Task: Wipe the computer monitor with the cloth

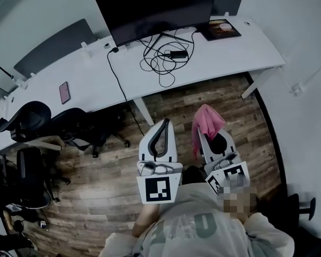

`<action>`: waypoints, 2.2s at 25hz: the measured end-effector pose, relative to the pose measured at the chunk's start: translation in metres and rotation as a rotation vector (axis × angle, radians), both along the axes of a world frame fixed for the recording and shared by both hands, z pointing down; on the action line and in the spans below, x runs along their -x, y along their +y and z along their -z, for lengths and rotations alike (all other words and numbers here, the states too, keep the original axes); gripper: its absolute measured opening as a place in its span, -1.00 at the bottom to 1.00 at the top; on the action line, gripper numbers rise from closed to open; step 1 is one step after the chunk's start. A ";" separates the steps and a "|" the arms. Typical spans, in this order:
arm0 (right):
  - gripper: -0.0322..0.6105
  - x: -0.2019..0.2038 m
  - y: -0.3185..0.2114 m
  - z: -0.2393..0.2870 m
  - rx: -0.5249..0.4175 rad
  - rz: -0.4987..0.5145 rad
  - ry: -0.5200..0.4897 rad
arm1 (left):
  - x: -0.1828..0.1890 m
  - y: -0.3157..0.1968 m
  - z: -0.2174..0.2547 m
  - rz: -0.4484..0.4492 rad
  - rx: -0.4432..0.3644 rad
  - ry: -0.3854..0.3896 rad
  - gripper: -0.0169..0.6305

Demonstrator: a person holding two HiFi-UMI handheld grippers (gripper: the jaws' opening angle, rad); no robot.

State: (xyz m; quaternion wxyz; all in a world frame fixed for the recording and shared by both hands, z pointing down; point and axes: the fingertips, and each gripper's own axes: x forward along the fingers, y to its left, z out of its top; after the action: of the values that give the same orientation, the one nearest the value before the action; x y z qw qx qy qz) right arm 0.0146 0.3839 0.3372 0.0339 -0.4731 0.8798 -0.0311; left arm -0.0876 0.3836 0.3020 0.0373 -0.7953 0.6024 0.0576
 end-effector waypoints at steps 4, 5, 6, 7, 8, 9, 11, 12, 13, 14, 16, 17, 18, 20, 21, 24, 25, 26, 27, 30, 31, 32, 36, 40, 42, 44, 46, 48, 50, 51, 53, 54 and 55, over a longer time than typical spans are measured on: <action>-0.73 0.008 -0.011 -0.011 0.040 0.010 -0.006 | 0.009 -0.018 -0.007 0.008 0.024 0.011 -0.90; -0.73 0.009 -0.016 -0.014 0.048 0.013 -0.004 | 0.012 -0.023 -0.008 0.015 0.030 0.018 -0.90; -0.73 0.011 -0.022 -0.017 0.053 0.016 -0.003 | 0.015 -0.028 -0.010 0.024 0.035 0.020 -0.90; -0.73 0.012 -0.030 -0.020 0.055 0.018 -0.004 | 0.019 -0.034 -0.013 0.037 0.039 0.018 -0.90; -0.73 0.014 -0.039 -0.022 0.053 0.022 -0.005 | 0.022 -0.040 -0.016 0.051 0.041 0.015 -0.90; -0.73 0.015 -0.048 -0.023 0.048 0.027 -0.007 | 0.025 -0.046 -0.019 0.066 0.042 0.011 -0.90; -0.73 0.016 -0.069 -0.024 0.031 0.045 -0.012 | 0.028 -0.061 -0.025 0.095 0.044 0.002 -0.90; -0.73 0.016 -0.081 -0.024 0.021 0.057 -0.014 | 0.029 -0.070 -0.027 0.108 0.042 0.000 -0.90; -0.73 0.017 -0.095 -0.023 0.011 0.070 -0.015 | 0.030 -0.081 -0.027 0.120 0.039 -0.001 -0.90; -0.73 0.017 -0.108 -0.022 -0.001 0.082 -0.013 | 0.030 -0.092 -0.027 0.130 0.034 0.000 -0.90; -0.73 0.016 -0.137 -0.015 -0.031 0.106 -0.009 | 0.028 -0.117 -0.023 0.148 0.027 -0.001 -0.90; -0.73 0.016 -0.154 -0.010 -0.049 0.119 -0.008 | 0.027 -0.132 -0.020 0.155 0.022 -0.007 -0.90; -0.73 0.015 -0.171 -0.005 -0.067 0.131 -0.009 | 0.026 -0.148 -0.016 0.160 0.014 -0.017 -0.90; -0.73 0.013 -0.207 0.006 -0.101 0.158 -0.010 | 0.022 -0.184 -0.011 0.167 -0.002 -0.041 -0.90; -0.73 0.011 -0.225 0.010 -0.113 0.171 -0.007 | 0.019 -0.202 -0.009 0.170 -0.006 -0.048 -0.90; -0.73 0.006 -0.278 0.015 -0.109 0.211 0.010 | 0.011 -0.259 -0.003 0.187 -0.010 -0.050 -0.90; -0.73 0.005 -0.294 0.015 -0.096 0.229 0.014 | 0.008 -0.276 -0.001 0.190 -0.005 -0.048 -0.90; -0.73 0.002 -0.308 0.015 -0.084 0.247 0.019 | 0.004 -0.292 0.002 0.191 -0.002 -0.049 -0.90; -0.73 0.000 -0.324 0.016 -0.077 0.259 0.025 | -0.001 -0.307 0.006 0.194 -0.002 -0.052 -0.90; -0.73 -0.009 -0.367 0.018 -0.080 0.267 0.039 | -0.012 -0.347 0.017 0.201 -0.014 -0.047 -0.90; -0.73 -0.011 -0.378 0.019 -0.082 0.266 0.041 | -0.015 -0.357 0.020 0.204 -0.016 -0.040 -0.90; -0.73 -0.013 -0.389 0.019 -0.086 0.265 0.042 | -0.017 -0.367 0.020 0.208 -0.014 -0.039 -0.90; -0.73 -0.012 -0.422 0.026 -0.099 0.264 0.016 | -0.021 -0.399 0.015 0.219 0.012 -0.047 -0.90; -0.73 -0.017 -0.443 0.035 -0.116 0.252 -0.008 | -0.032 -0.422 0.018 0.198 0.021 -0.033 -0.90; -0.73 -0.019 -0.451 0.037 -0.123 0.244 -0.015 | -0.037 -0.432 0.022 0.182 0.010 -0.032 -0.90; -0.73 -0.020 -0.458 0.040 -0.131 0.235 -0.018 | -0.042 -0.442 0.025 0.162 0.002 -0.035 -0.90; -0.73 -0.019 -0.465 0.043 -0.144 0.226 -0.013 | -0.045 -0.452 0.027 0.142 -0.005 -0.034 -0.90; -0.73 -0.017 -0.470 0.044 -0.152 0.221 -0.009 | -0.048 -0.460 0.028 0.122 -0.010 -0.031 -0.90; -0.73 -0.015 -0.475 0.044 -0.156 0.216 -0.008 | -0.051 -0.467 0.027 0.100 -0.010 -0.030 -0.90; -0.73 -0.014 -0.477 0.044 -0.158 0.212 -0.006 | -0.051 -0.471 0.026 0.088 -0.009 -0.029 -0.90; -0.73 -0.011 -0.483 0.043 -0.162 0.202 -0.004 | -0.052 -0.479 0.023 0.067 -0.007 -0.024 -0.90; -0.73 -0.010 -0.486 0.043 -0.164 0.197 -0.003 | -0.053 -0.483 0.022 0.057 -0.007 -0.023 -0.90; -0.73 -0.009 -0.489 0.043 -0.166 0.192 -0.001 | -0.054 -0.487 0.021 0.047 -0.007 -0.022 -0.90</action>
State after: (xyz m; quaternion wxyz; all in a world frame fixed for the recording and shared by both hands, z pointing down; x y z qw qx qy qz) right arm 0.0235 -0.1052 0.2946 0.0702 -0.3824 0.9205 0.0386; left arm -0.0336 -0.1034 0.2812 0.0483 -0.7812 0.6204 0.0499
